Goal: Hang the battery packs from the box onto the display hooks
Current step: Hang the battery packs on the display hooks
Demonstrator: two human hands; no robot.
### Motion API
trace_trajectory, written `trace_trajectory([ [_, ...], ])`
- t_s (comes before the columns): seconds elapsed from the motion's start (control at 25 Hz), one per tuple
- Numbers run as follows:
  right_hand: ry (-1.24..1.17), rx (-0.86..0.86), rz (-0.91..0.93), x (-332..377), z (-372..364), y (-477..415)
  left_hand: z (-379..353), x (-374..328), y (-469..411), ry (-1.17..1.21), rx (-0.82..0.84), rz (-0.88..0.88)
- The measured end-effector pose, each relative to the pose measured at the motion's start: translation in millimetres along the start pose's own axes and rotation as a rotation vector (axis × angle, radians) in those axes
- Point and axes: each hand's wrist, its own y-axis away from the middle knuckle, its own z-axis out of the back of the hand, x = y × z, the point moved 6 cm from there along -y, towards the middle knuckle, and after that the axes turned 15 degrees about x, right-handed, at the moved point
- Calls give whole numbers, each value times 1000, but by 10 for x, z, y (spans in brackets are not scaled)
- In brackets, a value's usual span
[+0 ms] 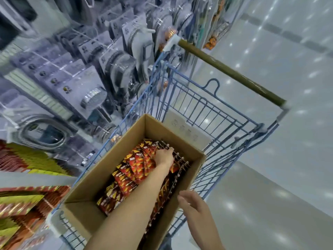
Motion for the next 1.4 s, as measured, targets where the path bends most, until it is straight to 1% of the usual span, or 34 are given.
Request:
trace_trajectory([
  [0.12, -51, 6, -20, -24, 82, 0, -22, 197, -525, -93, -109, 58],
  [0.16, -65, 9, -18, -13, 106, 8, -31, 156, -487, -111, -148, 61],
  [0.28, -79, 1, -1, 44, 200, -9, -61, 108, -397, -62, -241, 56],
  [0.4, -63, -15, 6, 69, 289, -45, -86, 105, -368, -127, -289, 32],
  [0.52, -46, -37, 21, 119, 352, -69, -20, 86, -225, -59, -321, 6],
  [0.68, -68, -38, 52, 199, 363, -128, 169, 6, 36, 170, -297, -142],
  [0.8, -81, -39, 43, 285, 334, -185, 396, -105, 440, 304, -248, -243],
  [0.92, -59, -24, 46, 371, 310, -315, 707, -216, 846, 293, -209, -303],
  [1.04, -40, -1, 35, 499, 267, -585, 981, -273, 1244, 232, -150, -330],
  [1.08, -104, -2, 9, 537, 241, -710, 1060, -279, 1379, 216, -134, -338],
  [1.2, -430, 38, -163, 511, 120, -1217, 1264, -262, 1781, 207, -123, -345],
  [1.28, -546, 38, -234, 526, 81, -1472, 1359, -236, 2017, 206, -116, -343],
  [1.32, -555, 19, -246, 516, 93, -1597, 1403, -205, 2113, 209, -121, -340],
  [1.4, -693, -29, -325, 434, 59, -1851, 1477, -105, 2267, 215, -145, -322],
])
